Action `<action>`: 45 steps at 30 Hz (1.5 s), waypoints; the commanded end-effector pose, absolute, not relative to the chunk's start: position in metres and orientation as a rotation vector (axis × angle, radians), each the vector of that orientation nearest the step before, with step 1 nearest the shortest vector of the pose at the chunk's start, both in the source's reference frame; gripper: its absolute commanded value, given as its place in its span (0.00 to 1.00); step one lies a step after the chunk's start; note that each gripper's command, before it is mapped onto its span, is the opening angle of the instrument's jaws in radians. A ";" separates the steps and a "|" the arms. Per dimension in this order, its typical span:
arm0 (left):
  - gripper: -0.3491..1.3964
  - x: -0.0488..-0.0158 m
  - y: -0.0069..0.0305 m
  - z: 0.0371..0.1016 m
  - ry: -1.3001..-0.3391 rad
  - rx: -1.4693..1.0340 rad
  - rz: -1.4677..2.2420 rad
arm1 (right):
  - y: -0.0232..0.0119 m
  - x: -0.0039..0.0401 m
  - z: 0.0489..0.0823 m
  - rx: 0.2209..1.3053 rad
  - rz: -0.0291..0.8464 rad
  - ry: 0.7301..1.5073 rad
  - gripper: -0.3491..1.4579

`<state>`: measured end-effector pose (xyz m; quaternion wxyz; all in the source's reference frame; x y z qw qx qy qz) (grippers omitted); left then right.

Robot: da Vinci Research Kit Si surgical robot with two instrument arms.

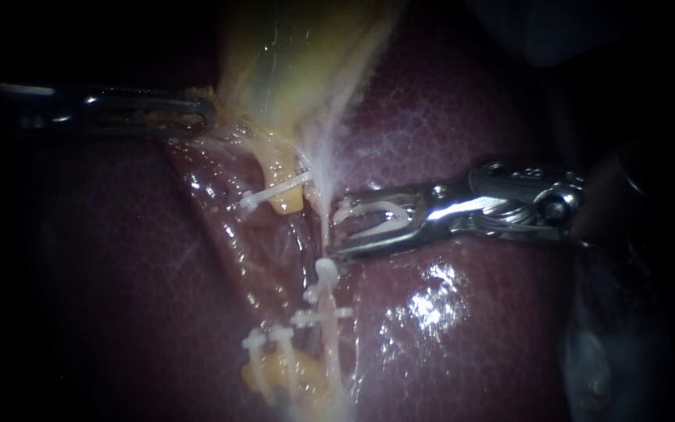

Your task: Clipping third clip right tube

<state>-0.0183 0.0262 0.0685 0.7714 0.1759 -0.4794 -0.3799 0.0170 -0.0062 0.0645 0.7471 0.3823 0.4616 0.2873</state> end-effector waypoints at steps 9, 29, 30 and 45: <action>0.00 -0.0183 0.0262 0.0685 -1.039 0.381 -0.824 | -0.0073 0.0193 0.0661 0.928 0.681 1.072 0.47; 0.00 -0.0185 0.0261 0.0686 -1.038 0.376 -0.826 | -0.0059 0.0204 0.0615 1.186 0.803 1.268 0.46; 0.00 -0.0185 0.0261 0.0686 -1.038 0.376 -0.826 | -0.0057 0.0204 0.0611 1.190 0.804 1.271 0.46; 0.00 -0.0185 0.0260 0.0685 -1.038 0.376 -0.827 | -0.0052 0.0195 0.0602 1.206 0.798 1.272 0.03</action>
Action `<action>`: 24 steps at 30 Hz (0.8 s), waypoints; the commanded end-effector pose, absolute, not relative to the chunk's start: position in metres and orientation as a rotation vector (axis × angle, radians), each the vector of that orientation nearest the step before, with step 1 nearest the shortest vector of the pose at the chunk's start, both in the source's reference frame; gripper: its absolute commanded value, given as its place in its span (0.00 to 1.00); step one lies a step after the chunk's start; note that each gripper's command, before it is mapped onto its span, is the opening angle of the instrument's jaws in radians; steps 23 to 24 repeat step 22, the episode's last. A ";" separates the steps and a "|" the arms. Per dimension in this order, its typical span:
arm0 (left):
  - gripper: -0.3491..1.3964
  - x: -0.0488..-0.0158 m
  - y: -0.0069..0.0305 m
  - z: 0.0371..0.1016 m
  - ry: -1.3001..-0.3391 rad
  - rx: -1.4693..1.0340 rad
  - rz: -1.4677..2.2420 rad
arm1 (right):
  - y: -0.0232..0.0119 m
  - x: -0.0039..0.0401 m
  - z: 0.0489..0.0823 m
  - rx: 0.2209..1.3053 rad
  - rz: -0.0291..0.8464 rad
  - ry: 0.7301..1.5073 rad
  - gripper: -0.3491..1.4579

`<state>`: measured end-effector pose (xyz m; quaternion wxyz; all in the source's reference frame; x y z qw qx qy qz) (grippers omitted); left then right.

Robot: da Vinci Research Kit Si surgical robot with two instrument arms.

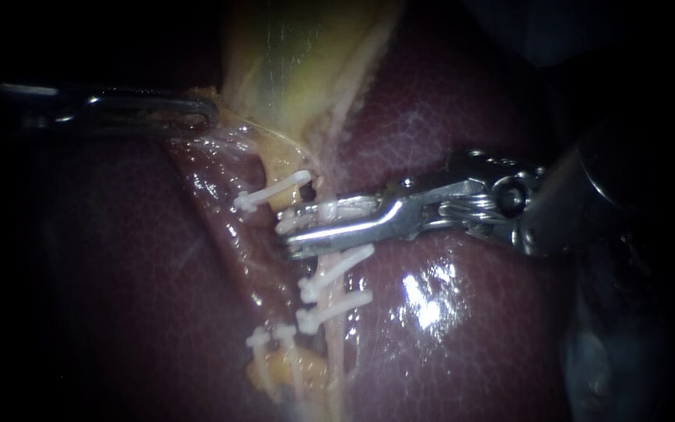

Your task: Clipping third clip right tube

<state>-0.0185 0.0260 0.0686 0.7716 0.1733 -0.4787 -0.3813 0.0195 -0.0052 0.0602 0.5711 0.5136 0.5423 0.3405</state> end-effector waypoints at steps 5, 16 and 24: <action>0.00 -0.0186 0.0260 0.0685 -1.037 0.375 -0.827 | -0.0052 0.0196 0.0603 1.216 0.795 1.268 0.00; 0.00 -0.0186 0.0260 0.0685 -1.037 0.375 -0.827 | -0.0050 0.0195 0.0611 1.231 0.794 1.244 0.00; 0.00 -0.0186 0.0261 0.0685 -1.037 0.375 -0.827 | -0.0049 0.0194 0.0612 1.235 0.790 1.243 0.00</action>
